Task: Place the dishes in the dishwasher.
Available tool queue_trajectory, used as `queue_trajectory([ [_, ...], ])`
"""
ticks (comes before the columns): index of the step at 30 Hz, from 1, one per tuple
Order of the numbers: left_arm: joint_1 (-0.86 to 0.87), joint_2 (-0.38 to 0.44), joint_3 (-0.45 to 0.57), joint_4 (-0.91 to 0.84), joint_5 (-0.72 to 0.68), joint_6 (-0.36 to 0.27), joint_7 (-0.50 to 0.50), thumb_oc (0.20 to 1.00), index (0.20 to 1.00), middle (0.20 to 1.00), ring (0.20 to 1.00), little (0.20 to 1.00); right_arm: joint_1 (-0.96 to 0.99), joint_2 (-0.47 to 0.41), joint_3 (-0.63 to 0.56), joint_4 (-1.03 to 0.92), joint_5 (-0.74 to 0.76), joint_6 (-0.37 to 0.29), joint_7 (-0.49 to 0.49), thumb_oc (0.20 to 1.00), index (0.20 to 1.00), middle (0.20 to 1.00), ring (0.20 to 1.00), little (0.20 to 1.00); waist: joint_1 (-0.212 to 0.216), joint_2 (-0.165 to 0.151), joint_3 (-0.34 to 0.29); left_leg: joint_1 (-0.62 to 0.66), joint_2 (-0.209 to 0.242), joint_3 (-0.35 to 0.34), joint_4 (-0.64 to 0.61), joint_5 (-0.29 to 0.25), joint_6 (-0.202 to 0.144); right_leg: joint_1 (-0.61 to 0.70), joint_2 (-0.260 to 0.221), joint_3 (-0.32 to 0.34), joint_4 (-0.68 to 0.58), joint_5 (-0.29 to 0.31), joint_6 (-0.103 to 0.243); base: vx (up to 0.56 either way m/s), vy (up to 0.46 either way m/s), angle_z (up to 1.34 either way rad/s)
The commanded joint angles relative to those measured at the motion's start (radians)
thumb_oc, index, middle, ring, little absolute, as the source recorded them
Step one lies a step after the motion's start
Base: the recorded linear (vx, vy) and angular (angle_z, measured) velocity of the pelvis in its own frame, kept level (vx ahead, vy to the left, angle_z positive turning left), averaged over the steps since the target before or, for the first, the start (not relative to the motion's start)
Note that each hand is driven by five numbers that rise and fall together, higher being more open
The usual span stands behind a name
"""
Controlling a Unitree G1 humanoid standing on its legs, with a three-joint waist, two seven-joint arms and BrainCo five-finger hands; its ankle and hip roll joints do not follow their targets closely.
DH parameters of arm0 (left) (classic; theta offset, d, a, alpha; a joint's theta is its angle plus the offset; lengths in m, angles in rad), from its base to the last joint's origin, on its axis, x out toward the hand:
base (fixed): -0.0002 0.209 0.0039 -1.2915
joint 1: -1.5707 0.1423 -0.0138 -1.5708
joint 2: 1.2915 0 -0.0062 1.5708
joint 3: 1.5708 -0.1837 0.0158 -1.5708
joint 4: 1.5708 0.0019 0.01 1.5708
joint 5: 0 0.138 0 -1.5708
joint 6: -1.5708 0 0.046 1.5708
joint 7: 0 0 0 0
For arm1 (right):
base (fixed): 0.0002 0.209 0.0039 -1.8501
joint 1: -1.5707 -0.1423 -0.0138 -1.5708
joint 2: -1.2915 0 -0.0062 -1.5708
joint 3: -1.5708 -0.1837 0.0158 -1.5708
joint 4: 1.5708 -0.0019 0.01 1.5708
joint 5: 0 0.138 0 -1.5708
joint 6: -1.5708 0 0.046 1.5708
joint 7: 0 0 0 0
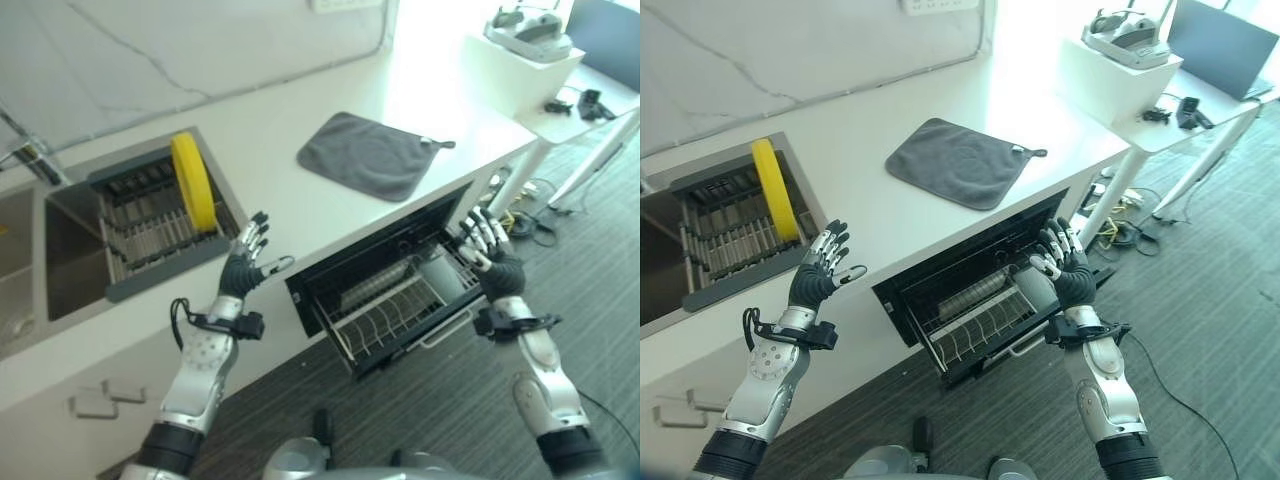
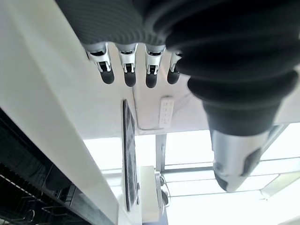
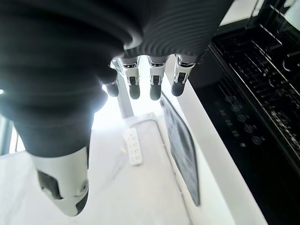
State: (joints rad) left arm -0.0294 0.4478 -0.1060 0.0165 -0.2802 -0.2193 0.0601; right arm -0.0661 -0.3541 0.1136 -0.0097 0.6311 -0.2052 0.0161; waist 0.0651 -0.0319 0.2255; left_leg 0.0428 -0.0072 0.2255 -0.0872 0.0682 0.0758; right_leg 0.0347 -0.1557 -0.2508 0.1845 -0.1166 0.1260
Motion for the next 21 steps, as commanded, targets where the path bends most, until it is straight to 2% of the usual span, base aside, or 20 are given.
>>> queue_trajectory([
  [1, -0.009, 0.019, 0.051, -0.012, 0.025, -0.047, 0.011, 1.000, 1.000, 1.000, 1.000, 1.000, -0.023, -0.010, -0.020, -0.048, 0.013, -0.024, 0.016, 1.000, 1.000, 1.000, 1.000, 1.000, 0.000, 0.038, -0.034, 0.005, 0.038, -0.100, 0.015, 0.007, -0.087, 0.007, 0.059, 0.024, -0.020, 0.070, -0.026, 0.01, -0.175, -0.34],
  [2, -0.007, 0.018, 0.051, -0.013, 0.022, -0.045, 0.008, 1.000, 1.000, 1.000, 1.000, 1.000, -0.022, -0.011, -0.021, -0.049, 0.011, -0.018, 0.014, 1.000, 1.000, 1.000, 1.000, 1.000, -0.001, 0.036, -0.035, 0.004, 0.038, -0.102, 0.019, 0.008, -0.089, 0.014, 0.062, 0.023, -0.035, 0.072, -0.029, 0.00, -0.116, -0.04],
  [4, 0.035, 0.004, 0.055, -0.040, 0.019, -0.061, -0.007, 1.000, 1.000, 1.000, 1.000, 1.000, -0.006, -0.030, -0.026, -0.053, -0.005, 0.005, 0.006, 1.000, 1.000, 1.000, 1.000, 1.000, 0.001, 0.008, -0.020, -0.052, 0.015, -0.178, 0.194, -0.047, -0.098, 0.039, 0.059, 0.080, -0.080, 0.095, -0.046, 0.00, -0.049, 0.27],
  [6, 0.069, -0.001, 0.069, -0.072, 0.024, -0.061, 0.003, 1.000, 1.000, 1.000, 1.000, 1.000, -0.013, -0.046, -0.028, -0.048, 0.002, 0.011, 0.018, 1.000, 1.000, 1.000, 1.000, 1.000, 0.011, 0.001, -0.016, -0.060, 0.010, -0.249, 0.249, -0.071, -0.094, 0.037, 0.059, 0.113, -0.080, 0.099, -0.050, 0.00, 0.133, -0.14],
  [8, 0.071, 0.005, 0.067, -0.086, 0.012, -0.067, -0.005, 1.000, 1.000, 1.000, 1.000, 1.000, -0.021, -0.054, -0.045, -0.045, 0.005, -0.009, -0.001, 1.000, 1.000, 1.000, 1.000, 1.000, -0.006, 0.014, -0.018, -0.027, 0.092, -0.232, 0.186, -0.050, -0.115, 0.025, 0.053, 0.112, -0.041, 0.068, -0.051, -0.02, 0.406, -0.65],
  [9, 0.054, 0.007, 0.053, -0.080, 0.009, -0.065, 0.000, 1.000, 1.000, 1.000, 1.000, 1.000, -0.015, -0.057, -0.054, -0.054, -0.002, -0.020, -0.013, 1.000, 1.000, 1.000, 1.000, 1.000, -0.018, 0.023, -0.018, -0.009, 0.126, -0.249, 0.144, -0.030, -0.134, 0.024, 0.040, 0.124, -0.021, 0.052, -0.042, 0.02, 0.546, -0.15],
  [10, 0.038, 0.006, 0.040, -0.073, 0.006, -0.061, 0.004, 1.000, 1.000, 1.000, 1.000, 1.000, -0.012, -0.066, -0.062, -0.061, -0.001, -0.020, -0.018, 1.000, 1.000, 1.000, 1.000, 1.000, -0.026, 0.029, -0.019, -0.001, 0.135, -0.262, 0.123, -0.024, -0.142, 0.020, 0.026, 0.130, -0.011, 0.045, -0.033, 0.02, 0.660, 0.12],
  [11, 0.016, 0.005, 0.025, -0.070, 0.010, -0.060, 0.006, 1.000, 1.000, 1.000, 1.000, 1.000, -0.010, -0.075, -0.073, -0.071, -0.005, -0.018, -0.030, 1.000, 1.000, 1.000, 1.000, 1.000, -0.040, 0.037, -0.020, 0.008, 0.141, -0.247, 0.099, -0.022, -0.146, 0.010, 0.007, 0.129, 0.002, 0.040, -0.019, 0.02, 0.755, 0.07],
  [12, -0.011, 0.010, -0.002, -0.062, 0.020, -0.054, -0.011, 1.000, 1.000, 1.000, 1.000, 1.000, 0.010, -0.081, -0.102, -0.078, -0.015, -0.020, -0.056, 1.000, 1.000, 1.000, 1.000, 1.000, -0.066, 0.049, -0.019, 0.019, 0.156, -0.190, 0.081, -0.013, -0.152, -0.001, -0.035, 0.118, 0.032, 0.041, -0.001, 0.03, 0.675, -0.04],
  [14, -0.037, 0.016, -0.031, -0.060, 0.028, -0.042, -0.019, 1.000, 1.000, 1.000, 1.000, 1.000, 0.030, -0.074, -0.121, -0.075, 0.010, -0.044, -0.070, 1.000, 1.000, 1.000, 1.000, 1.000, -0.070, 0.040, -0.013, 0.004, 0.129, -0.194, 0.108, -0.030, -0.142, 0.009, -0.078, 0.120, 0.012, 0.086, 0.025, 0.04, 0.514, 0.40],
  [15, -0.048, 0.020, -0.039, -0.067, 0.061, -0.027, -0.033, 1.000, 1.000, 1.000, 1.000, 1.000, 0.045, -0.052, -0.130, -0.069, 0.005, -0.062, -0.071, 1.000, 1.000, 1.000, 1.000, 1.000, -0.069, 0.029, -0.013, 0.010, 0.091, -0.188, 0.115, -0.055, -0.116, -0.008, -0.123, 0.128, -0.003, 0.174, 0.042, 0.05, 0.443, 0.47],
  [16, -0.042, 0.029, -0.036, -0.076, 0.056, -0.022, -0.027, 1.000, 1.000, 1.000, 1.000, 1.000, 0.050, -0.045, -0.132, -0.074, 0.003, -0.055, -0.062, 1.000, 1.000, 1.000, 1.000, 1.000, -0.064, 0.029, -0.013, 0.019, 0.078, -0.172, 0.109, -0.061, -0.107, -0.015, -0.132, 0.110, -0.001, 0.202, 0.043, 0.03, 0.369, 0.15],
  [17, -0.021, 0.037, -0.017, -0.086, 0.048, -0.023, -0.023, 1.000, 1.000, 1.000, 1.000, 1.000, 0.048, -0.026, -0.128, -0.074, -0.003, -0.051, -0.048, 1.000, 1.000, 1.000, 1.000, 1.000, -0.046, 0.033, -0.018, 0.028, 0.078, -0.139, 0.094, -0.058, -0.100, -0.014, -0.132, 0.062, 0.007, 0.216, 0.044, -0.01, 0.186, -0.09],
  [20, -0.010, 0.047, 0.003, -0.095, 0.046, -0.024, -0.019, 1.000, 1.000, 1.000, 1.000, 1.000, 0.047, -0.016, -0.113, -0.078, 0.011, -0.058, -0.033, 1.000, 1.000, 1.000, 1.000, 1.000, -0.040, 0.028, -0.022, 0.033, 0.067, -0.113, 0.083, -0.066, -0.083, -0.031, -0.057, 0.058, 0.018, 0.180, 0.043, -0.04, 0.062, -0.65],
  [21, -0.008, 0.046, 0.016, -0.100, 0.049, -0.023, -0.015, 1.000, 1.000, 1.000, 1.000, 1.000, 0.046, -0.015, -0.109, -0.076, 0.014, -0.055, -0.010, 1.000, 1.000, 1.000, 1.000, 1.000, -0.027, 0.019, -0.028, 0.029, 0.060, -0.091, 0.087, -0.070, -0.081, -0.007, -0.034, 0.003, -0.013, 0.142, 0.036, -0.06, -0.012, -0.27],
])
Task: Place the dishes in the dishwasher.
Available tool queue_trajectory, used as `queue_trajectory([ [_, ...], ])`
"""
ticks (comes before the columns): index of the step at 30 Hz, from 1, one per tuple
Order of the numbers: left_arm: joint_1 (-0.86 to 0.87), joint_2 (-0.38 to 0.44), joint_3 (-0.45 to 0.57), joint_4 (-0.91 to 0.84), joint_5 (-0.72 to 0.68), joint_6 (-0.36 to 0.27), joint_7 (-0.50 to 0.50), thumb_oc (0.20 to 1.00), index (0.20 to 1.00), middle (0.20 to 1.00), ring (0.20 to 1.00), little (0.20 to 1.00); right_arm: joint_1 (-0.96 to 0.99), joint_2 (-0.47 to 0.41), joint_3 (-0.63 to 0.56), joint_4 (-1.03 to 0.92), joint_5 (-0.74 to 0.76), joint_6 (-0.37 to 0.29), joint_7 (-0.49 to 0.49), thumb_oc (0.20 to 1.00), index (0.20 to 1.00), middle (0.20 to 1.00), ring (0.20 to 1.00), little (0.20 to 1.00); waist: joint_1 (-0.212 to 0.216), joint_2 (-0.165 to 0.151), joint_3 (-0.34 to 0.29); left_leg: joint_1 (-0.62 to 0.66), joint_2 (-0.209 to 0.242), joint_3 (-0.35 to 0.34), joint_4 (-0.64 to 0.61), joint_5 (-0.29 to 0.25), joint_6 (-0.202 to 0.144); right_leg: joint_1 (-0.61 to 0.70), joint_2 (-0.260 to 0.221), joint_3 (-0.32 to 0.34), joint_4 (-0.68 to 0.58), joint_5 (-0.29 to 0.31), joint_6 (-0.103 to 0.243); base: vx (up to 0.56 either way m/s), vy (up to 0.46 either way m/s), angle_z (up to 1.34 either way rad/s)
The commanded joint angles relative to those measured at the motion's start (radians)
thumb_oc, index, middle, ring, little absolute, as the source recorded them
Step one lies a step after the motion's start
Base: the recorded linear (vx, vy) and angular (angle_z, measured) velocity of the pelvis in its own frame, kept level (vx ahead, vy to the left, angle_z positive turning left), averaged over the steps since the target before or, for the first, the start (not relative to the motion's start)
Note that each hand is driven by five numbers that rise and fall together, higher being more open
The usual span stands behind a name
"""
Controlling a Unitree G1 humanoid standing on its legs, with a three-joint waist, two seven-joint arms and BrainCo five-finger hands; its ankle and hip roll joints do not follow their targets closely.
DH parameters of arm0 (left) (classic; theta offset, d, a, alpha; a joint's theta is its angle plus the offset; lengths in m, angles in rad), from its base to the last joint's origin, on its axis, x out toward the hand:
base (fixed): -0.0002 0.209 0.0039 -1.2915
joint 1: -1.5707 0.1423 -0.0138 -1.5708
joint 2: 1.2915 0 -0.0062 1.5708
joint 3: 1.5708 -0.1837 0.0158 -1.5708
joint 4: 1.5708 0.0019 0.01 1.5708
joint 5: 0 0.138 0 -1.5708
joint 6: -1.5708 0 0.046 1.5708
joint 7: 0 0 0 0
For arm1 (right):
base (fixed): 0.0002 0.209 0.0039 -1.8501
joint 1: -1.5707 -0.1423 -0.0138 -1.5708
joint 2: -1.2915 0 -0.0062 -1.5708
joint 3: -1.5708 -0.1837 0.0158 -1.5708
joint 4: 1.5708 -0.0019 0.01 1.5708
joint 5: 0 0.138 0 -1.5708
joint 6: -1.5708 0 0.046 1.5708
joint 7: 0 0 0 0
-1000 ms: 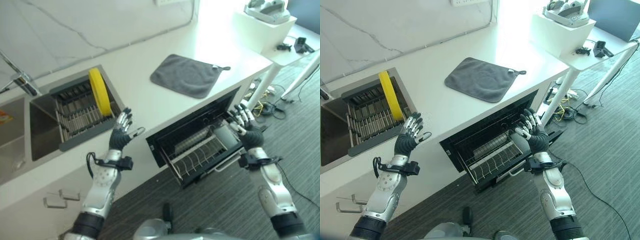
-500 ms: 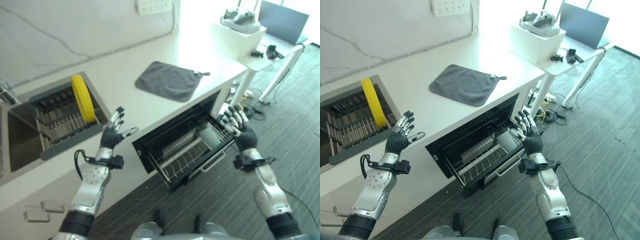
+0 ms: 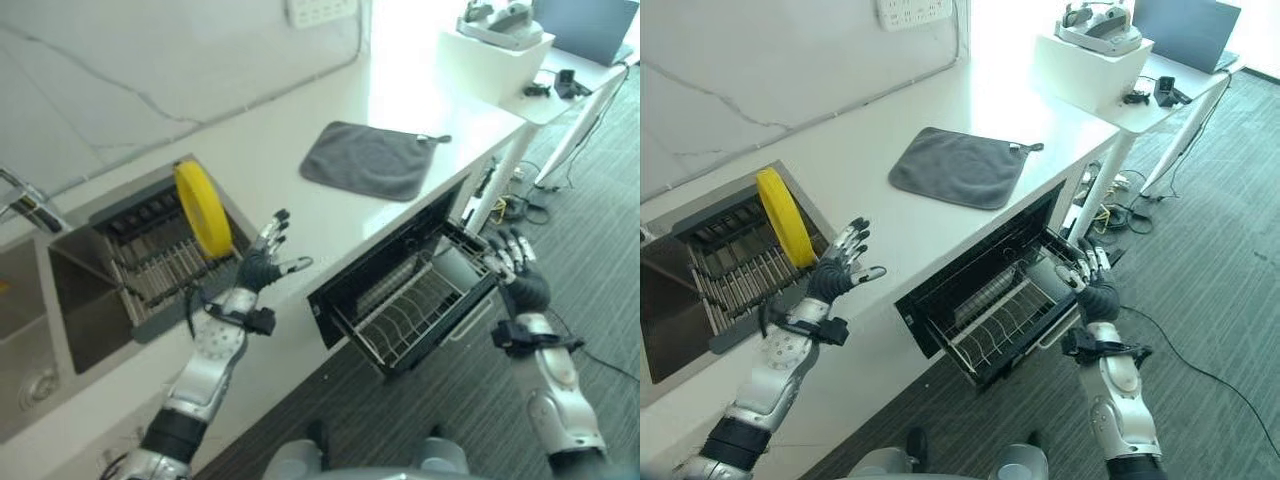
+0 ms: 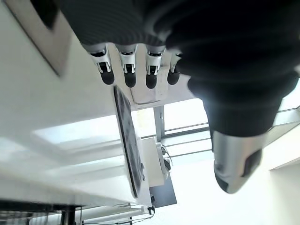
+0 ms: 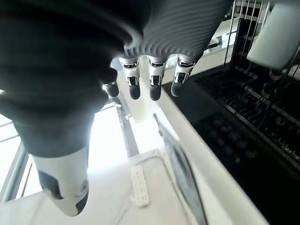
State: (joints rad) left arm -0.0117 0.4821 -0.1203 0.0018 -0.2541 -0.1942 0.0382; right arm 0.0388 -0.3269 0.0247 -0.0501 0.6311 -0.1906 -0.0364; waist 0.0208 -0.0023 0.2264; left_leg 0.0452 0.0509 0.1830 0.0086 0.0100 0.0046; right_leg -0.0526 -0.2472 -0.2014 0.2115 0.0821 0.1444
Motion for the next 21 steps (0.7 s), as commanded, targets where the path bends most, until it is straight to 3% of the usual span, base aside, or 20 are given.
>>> queue_trajectory([
  [1, -0.026, 0.009, 0.026, -0.082, 0.028, -0.051, 0.025, 1.000, 1.000, 1.000, 1.000, 1.000, -0.069, -0.043, -0.010, -0.025, 0.017, -0.074, 0.051, 1.000, 1.000, 1.000, 1.000, 1.000, 0.020, -0.011, -0.030, 0.026, 0.000, -0.061, -0.015, -0.006, -0.010, 0.077, 0.058, -0.030, -0.044, -0.050, 0.012, -0.06, -0.064, -0.02],
  [3, -0.040, 0.007, 0.015, -0.069, 0.024, -0.053, 0.056, 1.000, 1.000, 1.000, 1.000, 1.000, -0.078, -0.055, 0.002, -0.027, 0.028, -0.073, 0.041, 1.000, 1.000, 1.000, 1.000, 1.000, 0.013, -0.011, -0.033, 0.025, 0.000, -0.079, -0.033, 0.005, -0.014, 0.089, 0.106, 0.002, -0.076, -0.101, -0.014, -0.04, -0.127, -0.09],
  [6, -0.035, -0.008, 0.021, -0.065, 0.023, -0.051, 0.065, 1.000, 1.000, 1.000, 1.000, 1.000, -0.084, -0.069, 0.006, -0.033, 0.038, -0.060, 0.042, 1.000, 1.000, 1.000, 1.000, 1.000, 0.012, -0.018, -0.041, 0.022, 0.006, -0.071, -0.033, 0.020, -0.034, 0.119, 0.128, -0.008, -0.127, -0.100, -0.032, -0.04, -0.152, 0.34],
  [7, -0.030, -0.010, 0.020, -0.063, 0.021, -0.055, 0.067, 1.000, 1.000, 1.000, 1.000, 1.000, -0.084, -0.072, 0.005, -0.036, 0.034, -0.050, 0.047, 1.000, 1.000, 1.000, 1.000, 1.000, 0.010, -0.020, -0.041, 0.017, 0.007, -0.066, -0.012, 0.014, -0.038, 0.125, 0.133, -0.010, -0.133, -0.099, -0.040, -0.06, -0.100, 0.45],
  [8, -0.021, -0.019, 0.022, -0.064, 0.015, -0.075, 0.056, 1.000, 1.000, 1.000, 1.000, 1.000, -0.090, -0.092, 0.005, -0.032, 0.017, -0.045, 0.044, 1.000, 1.000, 1.000, 1.000, 1.000, 0.007, -0.033, -0.028, -0.024, 0.008, -0.084, 0.121, -0.020, -0.052, 0.133, 0.133, 0.012, -0.134, -0.097, -0.058, -0.07, -0.030, 0.56],
  [10, -0.009, -0.025, 0.031, -0.069, 0.010, -0.086, 0.052, 1.000, 1.000, 1.000, 1.000, 1.000, -0.105, -0.101, 0.009, -0.020, 0.015, -0.056, 0.057, 1.000, 1.000, 1.000, 1.000, 1.000, 0.016, -0.033, -0.021, -0.033, 0.020, -0.131, 0.142, -0.018, -0.059, 0.135, 0.132, 0.023, -0.127, -0.098, -0.061, -0.06, 0.116, 0.54],
  [12, -0.010, -0.028, 0.031, -0.076, 0.018, -0.099, 0.034, 1.000, 1.000, 1.000, 1.000, 1.000, -0.109, -0.100, 0.004, -0.030, 0.001, -0.071, 0.053, 1.000, 1.000, 1.000, 1.000, 1.000, 0.012, -0.019, -0.024, -0.009, 0.077, -0.105, 0.061, 0.029, -0.084, 0.143, 0.120, -0.001, -0.110, -0.112, -0.053, -0.03, 0.273, 0.00],
  [14, -0.046, -0.029, 0.004, -0.068, 0.021, -0.098, 0.011, 1.000, 1.000, 1.000, 1.000, 1.000, -0.087, -0.104, -0.009, -0.057, -0.012, -0.082, 0.011, 1.000, 1.000, 1.000, 1.000, 1.000, -0.015, -0.003, -0.035, 0.023, 0.123, 0.003, -0.053, 0.084, -0.105, 0.162, 0.082, -0.065, -0.092, -0.128, -0.030, 0.00, 0.390, 0.24],
  [17, -0.116, -0.025, -0.038, -0.032, 0.039, -0.100, 0.011, 1.000, 1.000, 1.000, 1.000, 1.000, -0.077, -0.098, -0.007, -0.041, 0.029, -0.118, 0.016, 1.000, 1.000, 1.000, 1.000, 1.000, -0.022, -0.002, -0.046, 0.033, 0.106, -0.024, -0.092, 0.099, -0.103, 0.158, 0.037, -0.091, -0.090, -0.103, 0.005, 0.01, 0.265, 0.99],
  [21, -0.104, -0.018, -0.021, -0.043, 0.047, -0.103, 0.045, 1.000, 1.000, 1.000, 1.000, 1.000, -0.084, -0.067, 0.001, -0.030, 0.023, -0.095, 0.035, 1.000, 1.000, 1.000, 1.000, 1.000, 0.000, -0.001, -0.064, 0.045, 0.081, -0.022, -0.096, 0.072, -0.085, 0.167, -0.002, -0.117, -0.132, -0.061, 0.027, 0.03, 0.064, 0.16],
])
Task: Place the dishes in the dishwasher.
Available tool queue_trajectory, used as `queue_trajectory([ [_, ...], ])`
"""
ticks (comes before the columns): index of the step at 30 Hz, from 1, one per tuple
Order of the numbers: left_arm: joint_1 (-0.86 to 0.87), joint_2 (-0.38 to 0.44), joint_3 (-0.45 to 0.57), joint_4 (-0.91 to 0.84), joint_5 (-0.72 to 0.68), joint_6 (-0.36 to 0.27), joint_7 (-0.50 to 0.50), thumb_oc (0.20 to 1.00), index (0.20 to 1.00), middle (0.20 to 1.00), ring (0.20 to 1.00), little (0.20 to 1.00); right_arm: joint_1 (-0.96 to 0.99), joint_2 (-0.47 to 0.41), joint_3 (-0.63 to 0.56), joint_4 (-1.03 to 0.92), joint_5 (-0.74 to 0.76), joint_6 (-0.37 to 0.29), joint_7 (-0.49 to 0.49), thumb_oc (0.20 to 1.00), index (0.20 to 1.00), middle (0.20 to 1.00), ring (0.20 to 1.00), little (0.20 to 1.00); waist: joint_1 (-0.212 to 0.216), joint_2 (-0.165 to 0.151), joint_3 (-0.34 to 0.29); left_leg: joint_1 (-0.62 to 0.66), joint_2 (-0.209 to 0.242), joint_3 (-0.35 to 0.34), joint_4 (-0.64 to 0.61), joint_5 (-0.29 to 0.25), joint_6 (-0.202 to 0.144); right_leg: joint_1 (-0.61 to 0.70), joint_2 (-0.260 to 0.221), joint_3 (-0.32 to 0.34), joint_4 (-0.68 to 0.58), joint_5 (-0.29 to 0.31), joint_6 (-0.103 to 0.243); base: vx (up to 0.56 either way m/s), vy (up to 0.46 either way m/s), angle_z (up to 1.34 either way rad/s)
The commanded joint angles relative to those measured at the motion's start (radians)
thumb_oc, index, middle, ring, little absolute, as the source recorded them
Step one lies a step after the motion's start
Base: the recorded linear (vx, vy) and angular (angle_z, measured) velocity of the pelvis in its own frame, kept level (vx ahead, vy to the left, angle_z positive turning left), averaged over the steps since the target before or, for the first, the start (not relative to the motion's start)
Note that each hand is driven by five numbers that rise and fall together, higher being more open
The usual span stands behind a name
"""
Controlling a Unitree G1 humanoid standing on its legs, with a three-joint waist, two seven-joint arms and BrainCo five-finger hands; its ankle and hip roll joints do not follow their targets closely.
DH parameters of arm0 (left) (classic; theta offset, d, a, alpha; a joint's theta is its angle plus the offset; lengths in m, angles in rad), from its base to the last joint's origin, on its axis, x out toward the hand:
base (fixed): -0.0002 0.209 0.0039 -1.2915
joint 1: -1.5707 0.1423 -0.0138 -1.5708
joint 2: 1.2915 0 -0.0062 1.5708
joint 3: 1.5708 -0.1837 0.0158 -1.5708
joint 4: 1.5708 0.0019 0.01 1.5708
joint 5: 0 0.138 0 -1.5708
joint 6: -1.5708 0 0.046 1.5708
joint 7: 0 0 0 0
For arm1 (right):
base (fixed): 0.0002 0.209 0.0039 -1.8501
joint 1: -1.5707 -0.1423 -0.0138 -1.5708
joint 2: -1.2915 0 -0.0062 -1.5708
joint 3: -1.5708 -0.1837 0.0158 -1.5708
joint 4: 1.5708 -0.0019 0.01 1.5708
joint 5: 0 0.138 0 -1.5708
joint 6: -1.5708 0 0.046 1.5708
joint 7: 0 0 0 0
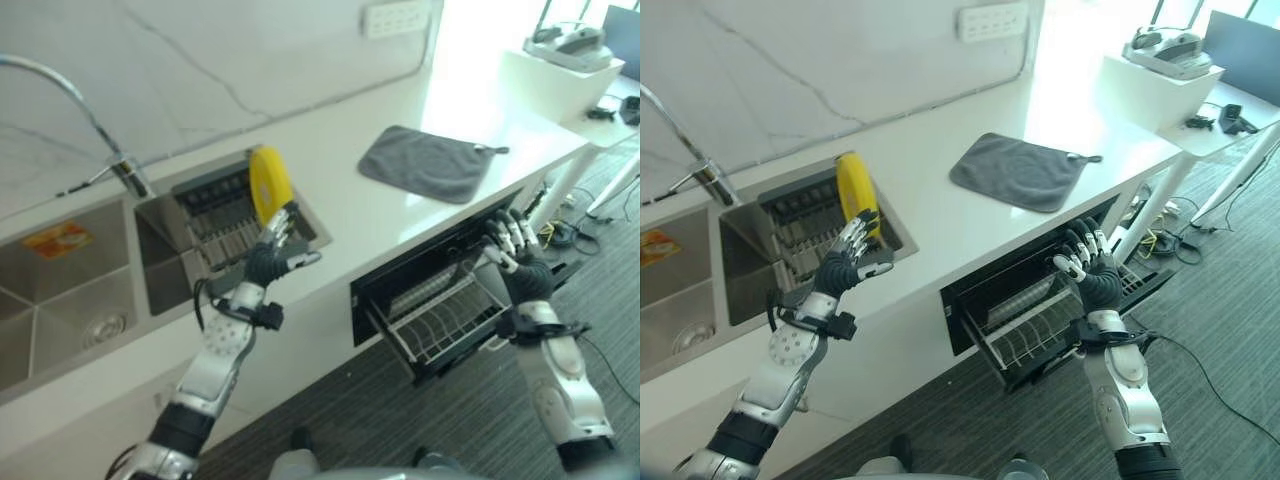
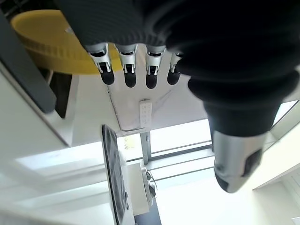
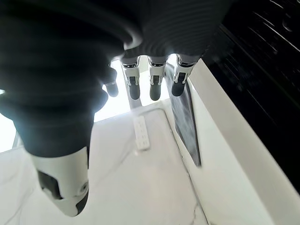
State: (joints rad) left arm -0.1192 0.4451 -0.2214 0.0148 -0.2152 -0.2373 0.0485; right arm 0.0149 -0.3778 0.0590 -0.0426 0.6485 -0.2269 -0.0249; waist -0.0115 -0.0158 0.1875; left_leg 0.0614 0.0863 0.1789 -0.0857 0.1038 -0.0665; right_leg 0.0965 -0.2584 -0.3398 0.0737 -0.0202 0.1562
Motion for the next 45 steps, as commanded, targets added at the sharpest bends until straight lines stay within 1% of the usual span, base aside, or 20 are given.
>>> queue_trajectory([
  [1, 0.006, 0.017, 0.084, -0.057, 0.009, -0.057, 0.038, 1.000, 1.000, 1.000, 1.000, 1.000, -0.062, -0.011, -0.033, -0.038, -0.002, -0.060, 0.024, 1.000, 1.000, 1.000, 1.000, 1.000, 0.037, 0.011, -0.028, 0.028, 0.045, -0.016, -0.002, -0.024, -0.012, 0.021, 0.007, 0.016, -0.003, 0.042, 0.018, 0.01, -0.012, 0.05],
  [5, 0.025, 0.011, 0.091, -0.062, 0.011, -0.045, 0.034, 1.000, 1.000, 1.000, 1.000, 1.000, -0.069, -0.003, -0.028, -0.054, -0.012, -0.038, 0.000, 1.000, 1.000, 1.000, 1.000, 1.000, 0.057, 0.002, -0.043, 0.023, 0.043, -0.012, -0.002, -0.031, -0.016, 0.046, 0.007, -0.007, -0.059, 0.057, 0.026, 0.01, -0.018, 0.16],
  [10, 0.065, 0.018, 0.125, -0.080, 0.008, -0.046, 0.065, 1.000, 1.000, 1.000, 1.000, 1.000, -0.096, 0.001, 0.002, -0.057, -0.020, -0.036, 0.017, 1.000, 1.000, 1.000, 1.000, 1.000, 0.085, -0.001, -0.050, 0.025, 0.045, 0.003, -0.002, -0.030, -0.024, 0.061, -0.003, -0.040, -0.119, 0.094, 0.035, 0.01, 0.004, -0.01],
  [16, 0.098, 0.020, 0.160, -0.100, 0.012, -0.056, 0.063, 1.000, 1.000, 1.000, 1.000, 1.000, -0.123, -0.008, 0.023, -0.073, -0.019, -0.030, 0.040, 1.000, 1.000, 1.000, 1.000, 1.000, 0.114, -0.005, -0.059, 0.019, 0.042, 0.001, -0.002, -0.035, -0.023, 0.067, -0.007, -0.062, -0.137, 0.103, 0.039, 0.00, 0.000, 0.00],
  [18, 0.103, 0.023, 0.162, -0.100, 0.009, -0.058, 0.069, 1.000, 1.000, 1.000, 1.000, 1.000, -0.135, -0.016, 0.032, -0.076, -0.018, -0.008, 0.063, 1.000, 1.000, 1.000, 1.000, 1.000, 0.121, -0.006, -0.061, 0.019, 0.040, -0.004, -0.002, -0.036, -0.024, 0.071, -0.007, -0.067, -0.141, 0.105, 0.040, 0.00, 0.000, 0.00],
  [19, 0.106, 0.026, 0.166, -0.102, 0.007, -0.058, 0.064, 1.000, 1.000, 1.000, 1.000, 1.000, -0.148, -0.022, 0.041, -0.075, -0.001, 0.030, 0.088, 1.000, 1.000, 1.000, 1.000, 1.000, 0.130, -0.008, -0.063, 0.019, 0.038, -0.008, -0.002, -0.038, -0.024, 0.074, -0.006, -0.070, -0.146, 0.105, 0.040, 0.03, 0.015, 0.05],
  [20, 0.105, 0.029, 0.168, -0.104, 0.006, -0.053, 0.061, 1.000, 1.000, 1.000, 1.000, 1.000, -0.158, -0.025, 0.051, -0.071, 0.002, 0.052, 0.098, 1.000, 1.000, 1.000, 1.000, 1.000, 0.135, -0.010, -0.063, 0.019, 0.038, -0.012, -0.002, -0.038, -0.023, 0.075, -0.006, -0.072, -0.146, 0.105, 0.039, 0.04, 0.010, 0.09],
  [23, 0.110, 0.036, 0.169, -0.106, 0.009, -0.051, 0.048, 1.000, 1.000, 1.000, 1.000, 1.000, -0.188, -0.035, 0.080, -0.064, -0.009, 0.069, 0.108, 1.000, 1.000, 1.000, 1.000, 1.000, 0.151, -0.013, -0.061, 0.024, 0.038, -0.014, -0.002, -0.038, -0.023, 0.083, -0.008, -0.085, -0.148, 0.107, 0.039, 0.04, 0.000, 0.15],
  [26, 0.116, 0.042, 0.167, -0.108, 0.008, -0.052, 0.031, 1.000, 1.000, 1.000, 1.000, 1.000, -0.232, -0.034, 0.101, -0.048, 0.001, 0.068, 0.091, 1.000, 1.000, 1.000, 1.000, 1.000, 0.170, -0.016, -0.061, 0.029, 0.036, -0.018, -0.002, -0.038, -0.022, 0.089, -0.008, -0.096, -0.148, 0.107, 0.039, 0.04, -0.006, 0.05],
  [29, 0.110, 0.049, 0.158, -0.116, -0.007, -0.051, 0.014, 1.000, 1.000, 1.000, 1.000, 1.000, -0.310, -0.026, 0.111, -0.015, 0.078, 0.116, 0.062, 1.000, 1.000, 1.000, 1.000, 1.000, 0.192, -0.018, -0.054, 0.040, 0.036, -0.028, -0.002, -0.036, -0.022, 0.098, -0.009, -0.107, -0.141, 0.104, 0.036, 0.06, -0.021, 0.10],
  [32, 0.109, 0.053, 0.153, -0.122, -0.012, -0.049, 0.000, 1.000, 1.000, 1.000, 1.000, 1.000, -0.355, -0.014, 0.105, 0.006, 0.060, 0.105, 0.014, 1.000, 1.000, 1.000, 1.000, 1.000, 0.205, -0.017, -0.047, 0.045, 0.035, -0.036, 0.005, -0.038, -0.022, 0.106, -0.010, -0.112, -0.136, 0.102, 0.033, 0.06, -0.015, 0.16],
  [33, 0.110, 0.055, 0.149, -0.126, -0.014, -0.048, -0.005, 1.000, 1.000, 1.000, 1.000, 1.000, -0.377, -0.013, 0.101, 0.016, 0.038, 0.094, -0.021, 1.000, 1.000, 1.000, 1.000, 1.000, 0.211, -0.016, -0.046, 0.046, 0.035, -0.039, 0.009, -0.038, -0.022, 0.109, -0.011, -0.113, -0.135, 0.102, 0.033, 0.05, -0.006, 0.06],
  [34, 0.111, 0.059, 0.145, -0.130, -0.018, -0.044, -0.012, 1.000, 1.000, 1.000, 1.000, 1.000, -0.409, -0.012, 0.091, 0.033, 0.032, 0.081, -0.053, 1.000, 1.000, 1.000, 1.000, 1.000, 0.219, -0.014, -0.043, 0.046, 0.036, -0.045, 0.011, -0.039, -0.022, 0.111, -0.012, -0.115, -0.135, 0.102, 0.033, 0.06, -0.006, 0.12],
  [36, 0.113, 0.070, 0.135, -0.130, -0.019, -0.042, -0.022, 1.000, 1.000, 1.000, 1.000, 1.000, -0.464, -0.018, 0.063, 0.051, 0.027, 0.077, -0.081, 1.000, 1.000, 1.000, 1.000, 1.000, 0.231, -0.010, -0.038, 0.043, 0.034, -0.057, 0.015, -0.040, -0.022, 0.114, -0.011, -0.119, -0.131, 0.100, 0.032, 0.06, -0.002, 0.19],
  [39, 0.114, 0.081, 0.129, -0.113, -0.033, -0.044, -0.041, 1.000, 1.000, 1.000, 1.000, 1.000, -0.517, -0.038, 0.042, 0.072, 0.032, 0.119, -0.085, 1.000, 1.000, 1.000, 1.000, 1.000, 0.243, -0.009, -0.038, 0.043, 0.030, -0.073, 0.013, -0.042, -0.022, 0.120, -0.009, -0.124, -0.130, 0.098, 0.031, 0.06, 0.007, 0.16],
  [43, 0.114, 0.098, 0.110, -0.101, -0.050, -0.037, -0.088, 1.000, 1.000, 1.000, 1.000, 1.000, -0.558, -0.060, 0.057, 0.126, 0.029, 0.180, -0.078, 1.000, 1.000, 1.000, 1.000, 1.000, 0.255, -0.010, -0.043, 0.043, 0.026, -0.088, 0.005, -0.039, -0.023, 0.126, -0.009, -0.135, -0.131, 0.101, 0.031, 0.05, 0.008, 0.09],
  [45, 0.105, 0.100, 0.091, -0.103, -0.051, -0.034, -0.100, 1.000, 1.000, 1.000, 1.000, 1.000, -0.587, -0.062, 0.085, 0.177, 0.011, 0.165, -0.106, 1.000, 1.000, 1.000, 1.000, 1.000, 0.264, -0.009, -0.045, 0.041, 0.024, -0.093, 0.001, -0.036, -0.023, 0.130, -0.011, -0.146, -0.134, 0.106, 0.031, 0.06, -0.002, 0.10],
])
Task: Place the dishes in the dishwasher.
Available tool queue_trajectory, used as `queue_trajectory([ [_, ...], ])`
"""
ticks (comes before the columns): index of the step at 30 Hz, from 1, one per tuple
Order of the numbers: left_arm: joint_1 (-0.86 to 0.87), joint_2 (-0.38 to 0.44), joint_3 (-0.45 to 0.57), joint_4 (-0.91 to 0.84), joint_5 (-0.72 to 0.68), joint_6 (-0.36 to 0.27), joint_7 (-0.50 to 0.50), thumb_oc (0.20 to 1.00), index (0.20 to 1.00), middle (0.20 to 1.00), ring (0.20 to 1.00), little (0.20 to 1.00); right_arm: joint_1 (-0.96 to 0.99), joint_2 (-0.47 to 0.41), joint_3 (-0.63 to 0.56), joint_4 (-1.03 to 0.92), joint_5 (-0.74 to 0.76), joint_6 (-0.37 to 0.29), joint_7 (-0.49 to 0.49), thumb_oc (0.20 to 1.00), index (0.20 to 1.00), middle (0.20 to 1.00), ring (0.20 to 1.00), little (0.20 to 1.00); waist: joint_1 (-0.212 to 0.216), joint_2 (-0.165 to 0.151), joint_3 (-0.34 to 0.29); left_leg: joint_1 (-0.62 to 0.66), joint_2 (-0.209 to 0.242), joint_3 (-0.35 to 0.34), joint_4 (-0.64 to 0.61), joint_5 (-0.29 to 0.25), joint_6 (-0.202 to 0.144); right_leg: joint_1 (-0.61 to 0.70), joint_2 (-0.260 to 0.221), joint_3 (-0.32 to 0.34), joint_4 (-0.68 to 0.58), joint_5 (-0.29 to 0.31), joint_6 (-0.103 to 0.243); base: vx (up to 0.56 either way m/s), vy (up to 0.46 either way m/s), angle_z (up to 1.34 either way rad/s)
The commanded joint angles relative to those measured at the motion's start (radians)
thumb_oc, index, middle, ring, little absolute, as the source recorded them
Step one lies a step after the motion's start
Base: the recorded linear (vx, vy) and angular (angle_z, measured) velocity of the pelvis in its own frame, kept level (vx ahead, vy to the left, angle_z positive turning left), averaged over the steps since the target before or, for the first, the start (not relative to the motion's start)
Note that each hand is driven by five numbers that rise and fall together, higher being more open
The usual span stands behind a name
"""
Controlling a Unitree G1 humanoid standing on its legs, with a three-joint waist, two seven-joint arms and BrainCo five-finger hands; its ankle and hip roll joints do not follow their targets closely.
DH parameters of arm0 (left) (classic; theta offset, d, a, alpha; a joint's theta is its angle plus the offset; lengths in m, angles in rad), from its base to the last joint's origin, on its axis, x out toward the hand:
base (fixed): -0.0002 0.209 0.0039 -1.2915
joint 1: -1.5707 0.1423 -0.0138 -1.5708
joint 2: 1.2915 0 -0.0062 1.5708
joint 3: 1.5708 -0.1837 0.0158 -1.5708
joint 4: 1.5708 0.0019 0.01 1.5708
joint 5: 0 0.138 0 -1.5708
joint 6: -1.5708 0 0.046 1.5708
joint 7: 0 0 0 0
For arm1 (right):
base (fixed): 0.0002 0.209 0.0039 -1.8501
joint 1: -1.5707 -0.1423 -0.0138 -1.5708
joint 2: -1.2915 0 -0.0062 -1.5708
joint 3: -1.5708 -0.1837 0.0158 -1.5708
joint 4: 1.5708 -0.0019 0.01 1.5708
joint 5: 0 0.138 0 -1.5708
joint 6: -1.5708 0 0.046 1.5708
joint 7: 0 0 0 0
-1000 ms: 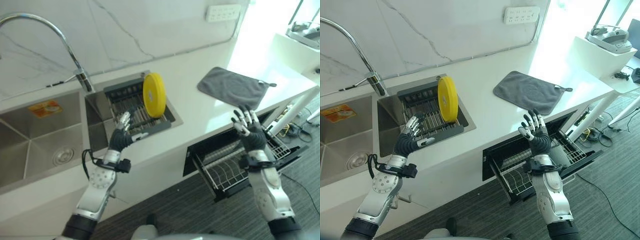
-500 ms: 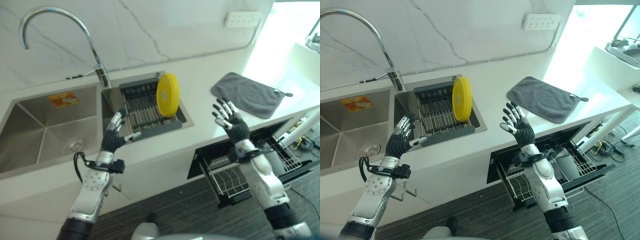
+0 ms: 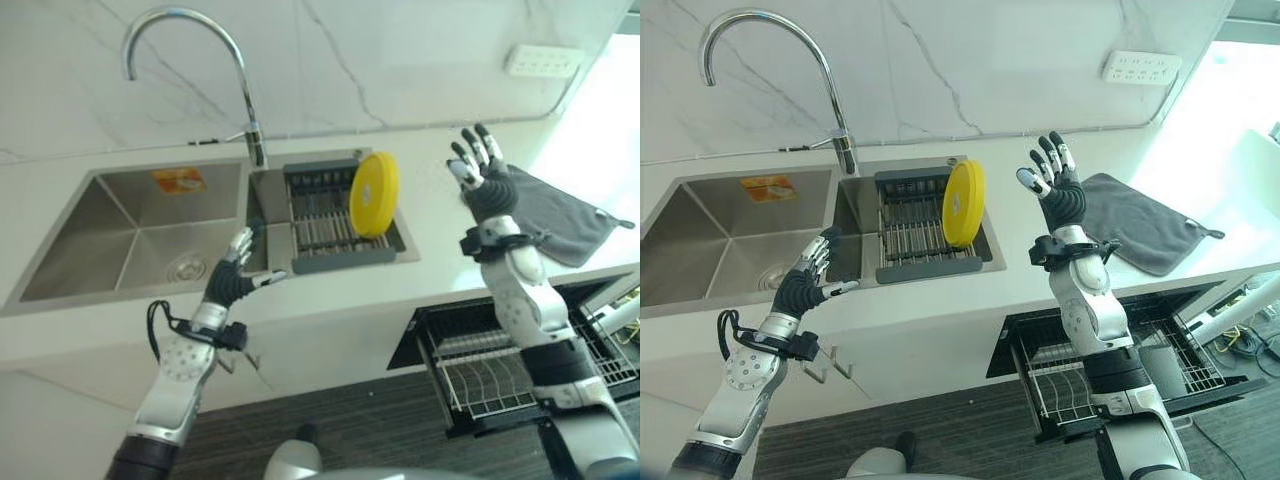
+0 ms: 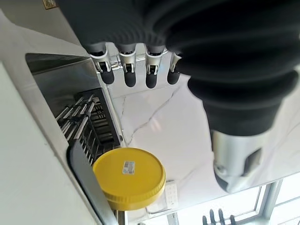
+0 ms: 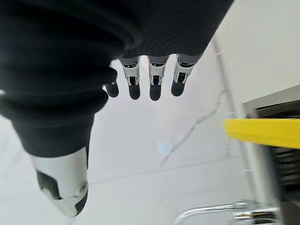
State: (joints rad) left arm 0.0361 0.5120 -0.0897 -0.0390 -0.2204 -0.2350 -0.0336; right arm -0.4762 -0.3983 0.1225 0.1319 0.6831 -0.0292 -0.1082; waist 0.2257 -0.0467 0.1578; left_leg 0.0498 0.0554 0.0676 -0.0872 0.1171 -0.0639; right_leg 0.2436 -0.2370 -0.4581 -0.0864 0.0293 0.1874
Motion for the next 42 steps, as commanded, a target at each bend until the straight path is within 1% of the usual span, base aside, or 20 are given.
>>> queue_trajectory([
  [1, -0.055, 0.036, -0.052, -0.045, -0.056, -0.037, -0.027, 1.000, 1.000, 1.000, 1.000, 1.000, -0.116, -0.043, 0.026, 0.038, -0.024, -0.054, -0.044, 1.000, 1.000, 1.000, 1.000, 1.000, 0.031, 0.023, -0.016, 0.053, 0.054, 0.014, 0.001, -0.049, -0.027, -0.015, -0.032, -0.032, 0.026, 0.058, 0.000, 0.06, -0.004, 0.15],
  [3, -0.069, 0.042, -0.073, -0.049, -0.084, -0.033, -0.052, 1.000, 1.000, 1.000, 1.000, 1.000, -0.158, -0.045, 0.024, 0.104, -0.013, -0.079, -0.078, 1.000, 1.000, 1.000, 1.000, 1.000, 0.040, 0.028, -0.014, 0.059, 0.054, 0.007, 0.002, -0.054, -0.028, -0.006, -0.034, -0.040, 0.030, 0.054, 0.000, 0.07, -0.001, 0.14],
  [4, -0.070, 0.042, -0.075, -0.049, -0.085, -0.033, -0.055, 1.000, 1.000, 1.000, 1.000, 1.000, -0.162, -0.045, 0.023, 0.109, -0.011, -0.078, -0.079, 1.000, 1.000, 1.000, 1.000, 1.000, 0.041, 0.029, -0.013, 0.060, 0.054, 0.006, 0.002, -0.054, -0.028, -0.005, -0.034, -0.040, 0.030, 0.054, 0.000, 0.06, 0.007, 0.07],
  [5, -0.078, 0.047, -0.087, -0.057, -0.102, -0.028, -0.076, 1.000, 1.000, 1.000, 1.000, 1.000, -0.182, -0.045, 0.015, 0.150, 0.012, -0.087, -0.087, 1.000, 1.000, 1.000, 1.000, 1.000, 0.046, 0.031, -0.013, 0.060, 0.053, 0.001, 0.001, -0.054, -0.028, -0.002, -0.035, -0.046, 0.032, 0.054, 0.001, 0.03, 0.012, 0.06],
  [6, -0.085, 0.049, -0.094, -0.065, -0.119, -0.019, -0.100, 1.000, 1.000, 1.000, 1.000, 1.000, -0.196, -0.048, 0.006, 0.178, 0.023, -0.080, -0.086, 1.000, 1.000, 1.000, 1.000, 1.000, 0.049, 0.032, -0.013, 0.060, 0.052, -0.003, 0.001, -0.054, -0.028, 0.001, -0.036, -0.050, 0.032, 0.053, 0.002, 0.04, 0.016, 0.03],
  [9, -0.095, 0.058, -0.120, -0.077, -0.137, -0.017, -0.148, 1.000, 1.000, 1.000, 1.000, 1.000, -0.225, -0.064, -0.005, 0.252, 0.042, -0.073, -0.063, 1.000, 1.000, 1.000, 1.000, 1.000, 0.055, 0.034, -0.014, 0.061, 0.047, -0.015, 0.001, -0.055, -0.027, 0.003, -0.038, -0.058, 0.035, 0.055, 0.003, 0.03, 0.013, 0.16],
  [12, -0.101, 0.068, -0.146, -0.084, -0.163, -0.023, -0.164, 1.000, 1.000, 1.000, 1.000, 1.000, -0.255, -0.087, -0.001, 0.337, 0.069, -0.071, -0.030, 1.000, 1.000, 1.000, 1.000, 1.000, 0.062, 0.036, -0.013, 0.064, 0.045, -0.022, 0.001, -0.054, -0.027, 0.007, -0.040, -0.064, 0.039, 0.055, 0.004, 0.04, 0.017, 0.06],
  [14, -0.107, 0.072, -0.156, -0.088, -0.191, -0.026, -0.178, 1.000, 1.000, 1.000, 1.000, 1.000, -0.271, -0.096, 0.001, 0.369, 0.089, -0.069, -0.023, 1.000, 1.000, 1.000, 1.000, 1.000, 0.065, 0.036, -0.013, 0.064, 0.044, -0.025, 0.001, -0.054, -0.027, 0.010, -0.041, -0.068, 0.039, 0.056, 0.006, 0.01, 0.006, 0.02],
  [16, -0.117, 0.071, -0.166, -0.108, -0.238, -0.018, -0.220, 1.000, 1.000, 1.000, 1.000, 1.000, -0.292, -0.106, -0.002, 0.416, 0.098, -0.069, -0.007, 1.000, 1.000, 1.000, 1.000, 1.000, 0.070, 0.036, -0.012, 0.064, 0.041, -0.030, 0.000, -0.053, -0.027, 0.013, -0.043, -0.077, 0.039, 0.058, 0.009, 0.01, 0.004, 0.02],
  [18, -0.120, 0.070, -0.170, -0.125, -0.246, -0.016, -0.238, 1.000, 1.000, 1.000, 1.000, 1.000, -0.302, -0.111, -0.004, 0.445, 0.098, -0.063, 0.004, 1.000, 1.000, 1.000, 1.000, 1.000, 0.074, 0.037, -0.011, 0.063, 0.039, -0.036, 0.000, -0.052, -0.027, 0.015, -0.043, -0.082, 0.038, 0.058, 0.010, 0.00, 0.003, 0.09],
  [27, -0.135, 0.083, -0.188, -0.140, -0.272, -0.003, -0.251, 1.000, 1.000, 1.000, 1.000, 1.000, -0.341, -0.111, 0.026, 0.527, 0.094, -0.047, 0.042, 1.000, 1.000, 1.000, 1.000, 1.000, 0.091, 0.040, -0.010, 0.063, 0.029, -0.055, 0.000, -0.050, -0.024, 0.028, -0.051, -0.103, 0.039, 0.064, 0.015, 0.02, 0.013, 0.09],
  [32, -0.125, 0.087, -0.194, -0.138, -0.279, -0.011, -0.260, 1.000, 1.000, 1.000, 1.000, 1.000, -0.355, -0.115, 0.035, 0.545, 0.084, -0.037, 0.049, 1.000, 1.000, 1.000, 1.000, 1.000, 0.098, 0.043, -0.007, 0.055, 0.025, -0.062, 0.000, -0.046, -0.024, 0.030, -0.052, -0.112, 0.037, 0.067, 0.018, 0.02, 0.026, 0.08],
  [42, -0.111, 0.099, -0.191, -0.149, -0.281, -0.007, -0.268, 1.000, 1.000, 1.000, 1.000, 1.000, -0.388, -0.122, 0.047, 0.564, 0.064, -0.029, 0.053, 1.000, 1.000, 1.000, 1.000, 1.000, 0.124, 0.044, 0.015, 0.037, 0.013, -0.090, 0.000, -0.034, -0.023, 0.035, -0.059, -0.132, 0.040, 0.073, 0.023, 0.02, 0.016, 0.09],
])
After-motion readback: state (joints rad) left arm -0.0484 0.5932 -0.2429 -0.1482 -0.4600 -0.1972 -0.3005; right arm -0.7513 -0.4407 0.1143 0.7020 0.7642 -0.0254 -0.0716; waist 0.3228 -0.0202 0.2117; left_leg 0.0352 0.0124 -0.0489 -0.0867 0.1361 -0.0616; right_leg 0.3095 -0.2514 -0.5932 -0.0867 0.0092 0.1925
